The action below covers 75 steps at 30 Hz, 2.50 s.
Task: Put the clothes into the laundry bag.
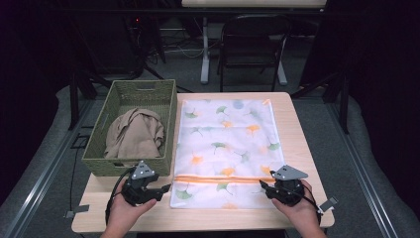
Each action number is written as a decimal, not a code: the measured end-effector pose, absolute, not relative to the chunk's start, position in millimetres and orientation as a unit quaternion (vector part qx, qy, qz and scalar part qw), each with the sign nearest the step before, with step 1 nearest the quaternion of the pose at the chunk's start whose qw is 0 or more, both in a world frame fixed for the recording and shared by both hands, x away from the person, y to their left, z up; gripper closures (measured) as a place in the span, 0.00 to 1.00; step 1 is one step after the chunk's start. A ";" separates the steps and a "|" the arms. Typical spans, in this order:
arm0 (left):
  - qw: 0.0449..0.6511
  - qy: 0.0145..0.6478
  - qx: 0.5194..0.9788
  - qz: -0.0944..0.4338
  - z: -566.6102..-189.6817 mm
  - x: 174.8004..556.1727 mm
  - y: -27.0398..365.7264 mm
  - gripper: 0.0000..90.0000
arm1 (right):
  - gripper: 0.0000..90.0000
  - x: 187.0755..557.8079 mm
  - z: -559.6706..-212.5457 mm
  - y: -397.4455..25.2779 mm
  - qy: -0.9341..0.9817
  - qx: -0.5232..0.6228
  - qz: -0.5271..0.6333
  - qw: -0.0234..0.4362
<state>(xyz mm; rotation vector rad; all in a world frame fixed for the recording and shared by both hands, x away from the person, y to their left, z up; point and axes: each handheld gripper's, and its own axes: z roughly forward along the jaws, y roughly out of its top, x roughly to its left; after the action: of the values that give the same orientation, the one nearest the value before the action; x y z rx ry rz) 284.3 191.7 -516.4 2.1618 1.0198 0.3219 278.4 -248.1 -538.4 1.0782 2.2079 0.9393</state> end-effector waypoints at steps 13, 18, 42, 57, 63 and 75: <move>0.365 0.390 0.837 0.120 -500.7 279.3 190.5 0.45 | 0.51 278.8 -535.6 -253.1 0.810 0.408 0.342 0.248; 0.368 0.388 0.836 0.124 -494.8 277.9 191.5 0.44 | 0.50 278.4 -534.8 -253.3 0.809 0.409 0.341 0.250; 0.369 0.413 0.821 0.142 -458.2 303.0 200.5 0.45 | 0.46 278.0 -532.1 -254.8 0.804 0.413 0.346 0.251; 0.359 0.444 0.807 0.150 -441.2 336.2 213.7 0.42 | 0.46 277.3 -530.9 -255.1 0.801 0.415 0.348 0.255; 0.336 0.455 0.810 0.153 -440.7 349.8 217.0 0.40 | 0.46 277.0 -530.7 -254.9 0.800 0.415 0.349 0.256; 0.324 0.476 0.802 0.159 -433.6 376.2 223.6 0.39 | 0.46 277.2 -530.9 -255.5 0.799 0.417 0.349 0.256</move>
<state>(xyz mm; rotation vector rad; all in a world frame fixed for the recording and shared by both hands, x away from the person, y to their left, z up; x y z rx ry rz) 376.2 223.6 -433.6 2.1036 1.2472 0.4176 277.2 -255.5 -530.9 1.1328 2.1683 0.9466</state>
